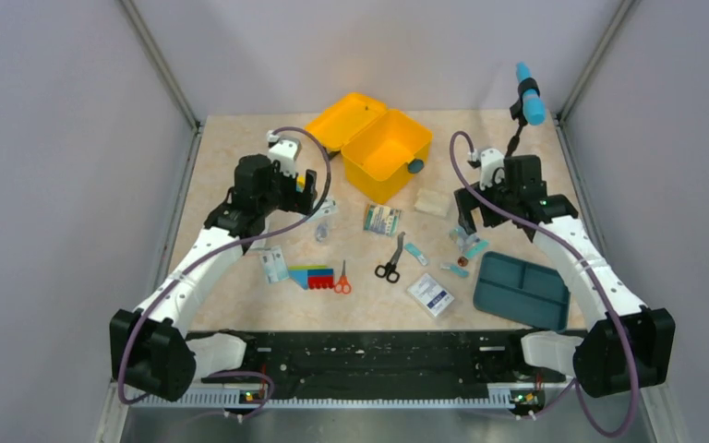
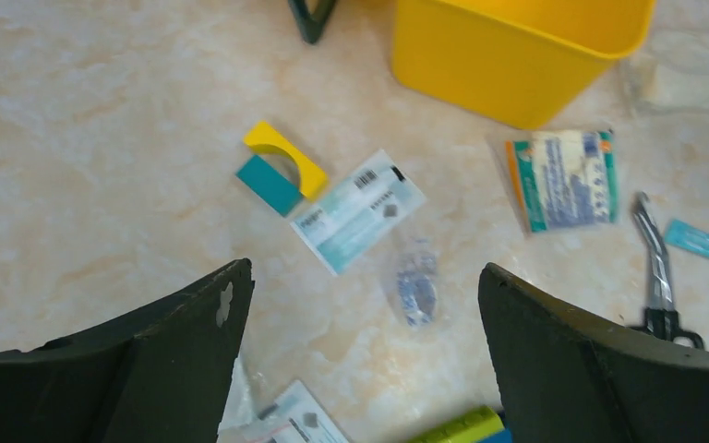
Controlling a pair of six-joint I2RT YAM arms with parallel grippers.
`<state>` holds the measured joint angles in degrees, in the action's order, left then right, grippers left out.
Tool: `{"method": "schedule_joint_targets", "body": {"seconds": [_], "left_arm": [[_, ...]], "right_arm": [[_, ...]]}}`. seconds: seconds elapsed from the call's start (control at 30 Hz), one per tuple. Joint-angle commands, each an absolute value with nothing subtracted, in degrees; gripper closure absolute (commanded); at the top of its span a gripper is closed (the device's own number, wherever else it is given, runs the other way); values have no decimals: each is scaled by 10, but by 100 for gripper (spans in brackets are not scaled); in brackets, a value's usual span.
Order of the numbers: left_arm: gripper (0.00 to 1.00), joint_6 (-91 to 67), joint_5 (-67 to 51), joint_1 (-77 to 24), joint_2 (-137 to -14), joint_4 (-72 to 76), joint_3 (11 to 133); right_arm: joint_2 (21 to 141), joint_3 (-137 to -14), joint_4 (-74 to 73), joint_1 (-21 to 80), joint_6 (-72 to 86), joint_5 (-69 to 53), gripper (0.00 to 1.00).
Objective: Organize the medicine kit
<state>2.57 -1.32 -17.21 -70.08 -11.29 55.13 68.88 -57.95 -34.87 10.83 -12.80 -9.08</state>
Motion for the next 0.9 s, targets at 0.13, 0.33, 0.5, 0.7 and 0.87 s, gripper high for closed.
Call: {"method": "schedule_joint_targets", "body": {"seconds": [0.13,0.33,0.5,0.7,0.87], "left_arm": [[5,-18,-108,-171,-666,-185,533],[7,-15,-105,-171,-666,-185,534],[2,-15,-94,-171,-663,-211,544],[1,-18,-128,-155,-681,-286,565],[4,-109,-228,-25,-699,-274,575]], "right_arm": [[690,-571,-351,112,-164,-168,3],[690,-580,-372,115,-196,-230,4],[700,-576,-381,135,-221,-243,4],[718,-557,-393,191,-272,-238,14],[739,-542,-386,221,-278,-236,22]]}}
